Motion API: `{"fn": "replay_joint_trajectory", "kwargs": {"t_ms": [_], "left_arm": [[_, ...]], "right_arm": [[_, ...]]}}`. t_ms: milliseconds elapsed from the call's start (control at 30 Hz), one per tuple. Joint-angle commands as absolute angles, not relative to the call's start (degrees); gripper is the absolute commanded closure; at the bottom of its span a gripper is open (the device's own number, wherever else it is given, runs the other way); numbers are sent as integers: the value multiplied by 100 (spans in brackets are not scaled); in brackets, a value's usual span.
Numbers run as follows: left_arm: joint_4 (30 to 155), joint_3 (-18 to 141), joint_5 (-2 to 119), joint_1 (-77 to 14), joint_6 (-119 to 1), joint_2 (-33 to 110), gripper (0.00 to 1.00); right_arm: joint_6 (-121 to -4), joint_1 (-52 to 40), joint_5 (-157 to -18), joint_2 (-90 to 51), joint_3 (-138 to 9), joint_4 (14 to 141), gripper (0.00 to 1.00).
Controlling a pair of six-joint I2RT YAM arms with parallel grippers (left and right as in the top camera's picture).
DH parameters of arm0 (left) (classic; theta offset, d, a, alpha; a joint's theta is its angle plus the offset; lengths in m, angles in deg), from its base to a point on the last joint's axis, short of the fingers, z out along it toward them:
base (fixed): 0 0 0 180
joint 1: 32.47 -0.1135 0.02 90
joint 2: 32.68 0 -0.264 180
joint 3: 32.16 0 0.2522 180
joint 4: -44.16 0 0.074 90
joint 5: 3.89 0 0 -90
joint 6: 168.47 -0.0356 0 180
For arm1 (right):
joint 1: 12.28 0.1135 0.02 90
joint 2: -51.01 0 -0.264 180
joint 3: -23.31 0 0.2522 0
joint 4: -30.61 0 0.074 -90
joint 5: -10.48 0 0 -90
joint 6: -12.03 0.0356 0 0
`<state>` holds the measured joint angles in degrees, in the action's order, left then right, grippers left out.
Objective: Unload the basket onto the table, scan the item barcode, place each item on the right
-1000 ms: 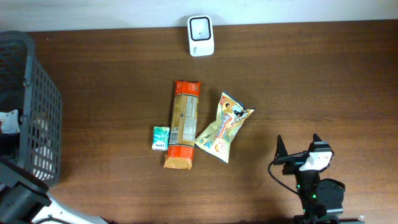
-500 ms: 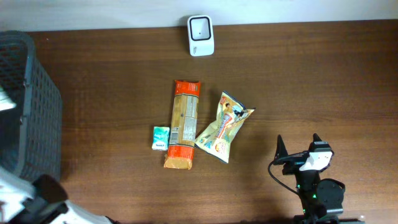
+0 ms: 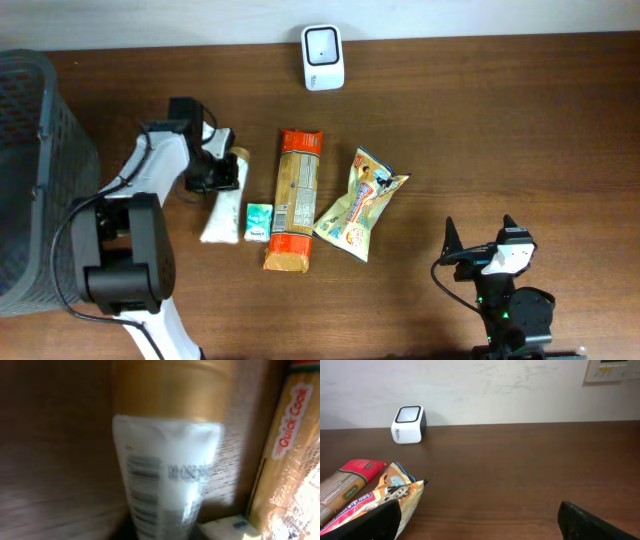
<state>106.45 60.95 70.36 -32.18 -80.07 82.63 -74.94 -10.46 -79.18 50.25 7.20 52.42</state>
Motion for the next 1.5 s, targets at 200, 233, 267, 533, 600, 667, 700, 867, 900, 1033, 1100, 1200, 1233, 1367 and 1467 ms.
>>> {"fn": "replay_joint_trajectory", "kwargs": {"t_ms": [200, 233, 267, 533, 600, 667, 700, 867, 900, 1033, 1100, 1200, 1233, 1367, 1467], "left_arm": [[11821, 7817, 6900, -2953, -8316, 7585, 1], [12468, 8748, 6909, -2953, -8425, 7310, 1], [12695, 9207, 6907, -2953, -8440, 7142, 1], [12877, 9911, 6944, -2953, -8438, 6123, 1], [12874, 9911, 6944, -2953, -8438, 6123, 1], [12877, 9911, 6944, -2953, -8436, 6123, 1], [12877, 9911, 6944, -2953, -8438, 6123, 1], [12877, 9911, 6944, -2953, -8438, 6123, 1], [12874, 9911, 6944, -2953, -8438, 6123, 1], [12874, 9911, 6944, -2953, -8438, 6123, 1], [12877, 9911, 6944, -2953, -8436, 6123, 1], [12877, 9911, 6944, -2953, -8438, 6123, 1], [12877, 9911, 6944, -2953, -8438, 6123, 1], [12874, 9911, 6944, -2953, -8438, 6123, 1], [12877, 9911, 6944, -2953, -8438, 6123, 1]], "right_arm": [[-7462, -1081, -7864, 5060, 735, 5293, 1], [-7475, -1081, -7761, 5060, 735, 5277, 1], [-7475, -1081, -7757, 5060, 735, 5282, 1], [-7446, -1081, -9933, 4179, -915, 5548, 1], [-7479, -1081, -10360, 2507, -2532, 6589, 1], [-7481, -1081, -10486, 984, -3968, 7754, 1], [-7481, -1081, -10506, 206, -4705, 8381, 1], [-7411, -1077, -10895, -2660, -6038, 9277, 1], [-7416, -1077, -11131, -3287, -6038, 9305, 1], [-8408, -1074, -12465, -5615, -6038, 8798, 1], [-8426, -1074, -13042, -6434, -6038, 8230, 1], [-8653, -969, -13433, -6863, -6038, 7872, 39], [-8579, -969, -13437, -6830, -6056, 7845, 85], [-8080, -978, -12760, -5888, -6206, 8108, 96], [-7134, -910, -10233, -3770, -6355, 8543, 96]]}}
